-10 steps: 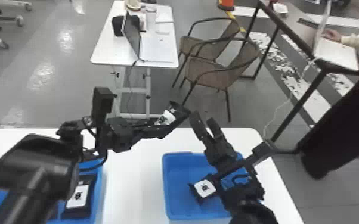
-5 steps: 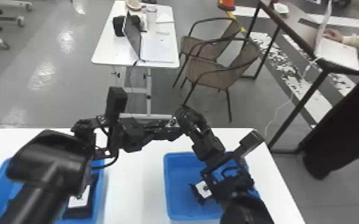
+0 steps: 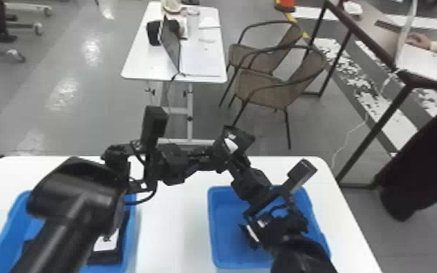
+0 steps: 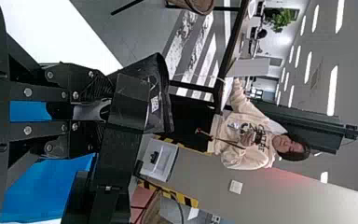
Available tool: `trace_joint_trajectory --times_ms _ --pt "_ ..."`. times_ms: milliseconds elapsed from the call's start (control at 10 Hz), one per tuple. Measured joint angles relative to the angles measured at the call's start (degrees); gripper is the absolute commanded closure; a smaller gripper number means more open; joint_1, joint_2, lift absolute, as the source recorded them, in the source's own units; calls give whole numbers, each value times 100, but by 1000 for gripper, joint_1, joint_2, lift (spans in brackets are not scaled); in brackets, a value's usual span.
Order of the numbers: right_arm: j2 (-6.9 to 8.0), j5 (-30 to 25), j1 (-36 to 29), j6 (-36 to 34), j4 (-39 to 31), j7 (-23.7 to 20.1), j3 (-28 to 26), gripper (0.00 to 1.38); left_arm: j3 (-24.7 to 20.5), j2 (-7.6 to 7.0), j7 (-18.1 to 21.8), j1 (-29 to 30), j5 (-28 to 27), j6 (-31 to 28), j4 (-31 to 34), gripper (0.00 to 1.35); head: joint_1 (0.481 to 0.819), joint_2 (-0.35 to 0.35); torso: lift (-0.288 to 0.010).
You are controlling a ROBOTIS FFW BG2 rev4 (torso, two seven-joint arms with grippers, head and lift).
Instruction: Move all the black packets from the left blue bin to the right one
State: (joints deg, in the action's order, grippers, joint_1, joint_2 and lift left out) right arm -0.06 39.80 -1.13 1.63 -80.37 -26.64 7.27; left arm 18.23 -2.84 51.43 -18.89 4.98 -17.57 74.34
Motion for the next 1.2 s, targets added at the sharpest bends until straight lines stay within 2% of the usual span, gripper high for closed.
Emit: trace_joint_trajectory --times_ms 100,200,300,400,500,600,700,1200 --pt "5 -6 14 76 33 7 1 895 12 -4 0 3 51 -2 0 880 695 -145 0" --pt "6 -3 33 186 80 2 0 1108 27 -9 1 25 115 -23 0 861 695 -150 0" --pt "6 0 45 284 121 26 -1 1253 39 -9 5 40 166 -57 0 854 695 -155 0" --pt "7 34 42 388 143 103 -2 1230 38 -7 5 52 193 -75 1 841 695 -162 0" --pt "7 79 23 472 170 121 -7 1230 0 2 5 85 238 -79 3 690 695 -165 0" --pt "8 94 4 523 194 129 -31 1231 -91 4 42 161 308 -94 49 469 695 -166 0" --pt "4 85 -34 553 205 137 -107 1231 -260 -6 97 289 330 -212 232 358 695 -168 0" --pt "6 87 -449 608 195 265 -627 1230 -1534 -138 43 1253 363 -752 1466 337 695 -130 0"
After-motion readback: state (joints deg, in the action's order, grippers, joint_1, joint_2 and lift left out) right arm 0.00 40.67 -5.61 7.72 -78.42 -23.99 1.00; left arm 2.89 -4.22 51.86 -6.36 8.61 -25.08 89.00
